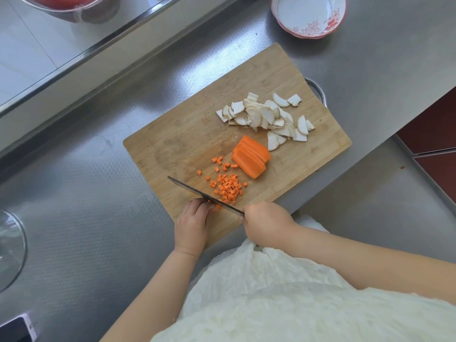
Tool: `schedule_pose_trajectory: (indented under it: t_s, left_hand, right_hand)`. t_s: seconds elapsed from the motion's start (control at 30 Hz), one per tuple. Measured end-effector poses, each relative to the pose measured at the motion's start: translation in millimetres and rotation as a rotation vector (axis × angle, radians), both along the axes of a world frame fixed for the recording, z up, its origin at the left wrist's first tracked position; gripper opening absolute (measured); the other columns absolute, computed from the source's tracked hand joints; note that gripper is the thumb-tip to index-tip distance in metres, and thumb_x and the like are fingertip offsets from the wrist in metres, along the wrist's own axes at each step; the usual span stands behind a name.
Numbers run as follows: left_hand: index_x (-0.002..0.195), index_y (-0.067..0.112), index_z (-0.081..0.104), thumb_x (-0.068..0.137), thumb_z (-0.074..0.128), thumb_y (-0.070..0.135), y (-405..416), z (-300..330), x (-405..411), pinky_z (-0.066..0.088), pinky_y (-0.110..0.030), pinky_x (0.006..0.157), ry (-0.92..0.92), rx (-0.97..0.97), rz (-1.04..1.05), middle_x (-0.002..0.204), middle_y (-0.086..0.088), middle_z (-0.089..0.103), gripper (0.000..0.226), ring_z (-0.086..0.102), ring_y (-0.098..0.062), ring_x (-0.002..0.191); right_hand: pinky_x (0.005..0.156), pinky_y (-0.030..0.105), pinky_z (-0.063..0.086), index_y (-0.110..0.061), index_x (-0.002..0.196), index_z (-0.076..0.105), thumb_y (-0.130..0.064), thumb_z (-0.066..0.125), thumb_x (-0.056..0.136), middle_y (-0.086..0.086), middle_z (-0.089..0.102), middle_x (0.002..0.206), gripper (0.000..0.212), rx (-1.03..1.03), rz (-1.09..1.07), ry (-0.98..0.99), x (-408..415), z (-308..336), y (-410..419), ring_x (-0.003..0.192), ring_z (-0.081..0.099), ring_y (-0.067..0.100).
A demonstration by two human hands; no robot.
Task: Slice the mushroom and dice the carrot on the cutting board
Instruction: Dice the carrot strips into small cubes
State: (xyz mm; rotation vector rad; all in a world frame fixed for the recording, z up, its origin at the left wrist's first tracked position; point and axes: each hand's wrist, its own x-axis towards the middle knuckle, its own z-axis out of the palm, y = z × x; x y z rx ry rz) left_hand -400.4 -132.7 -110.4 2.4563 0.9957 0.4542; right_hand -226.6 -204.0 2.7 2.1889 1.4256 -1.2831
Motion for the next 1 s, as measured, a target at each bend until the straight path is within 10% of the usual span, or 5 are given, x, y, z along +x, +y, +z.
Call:
schedule_pose_trajectory:
  t_s: [0.17,0.47,1.0]
  left_hand:
    - [0.086,0.003,0.073,0.091,0.051,0.023,-1.2,-1.0,-1.3,0.051,-0.034,0.053,-0.003,0.014,0.014,0.084,-0.011,0.066,0.03,0.062,-0.03,0.072]
    - [0.082,0.01,0.071,0.09,0.055,0.021,-4.9,5.4,2.1,0.047,-0.027,0.052,0.0,-0.012,0.041,0.085,-0.004,0.064,0.021,0.056,-0.017,0.076]
    - [0.084,0.01,0.073,0.091,0.055,0.022,-3.9,-1.3,-4.8,0.052,-0.033,0.053,0.038,0.062,0.039,0.085,-0.007,0.067,0.022,0.064,-0.026,0.073]
  right_hand:
    - [0.047,0.024,0.031,-0.013,0.066,0.039,-0.002,0.044,0.089,0.0,0.041,0.064,0.026,-0.08,-0.003,-0.029,-7.7,-8.1,7.5,0.07,0.048,0.026]
    - [0.064,0.03,0.04,-0.015,0.087,0.049,-0.04,0.045,0.098,-0.001,0.049,0.07,0.028,-0.048,-0.327,0.155,8.0,-22.8,13.2,0.076,0.053,0.024]
    - [0.045,0.027,0.031,-0.015,0.087,0.055,-0.038,0.038,0.101,0.001,0.05,0.07,0.032,0.057,-0.065,0.064,3.2,-12.1,-4.1,0.066,0.051,0.022]
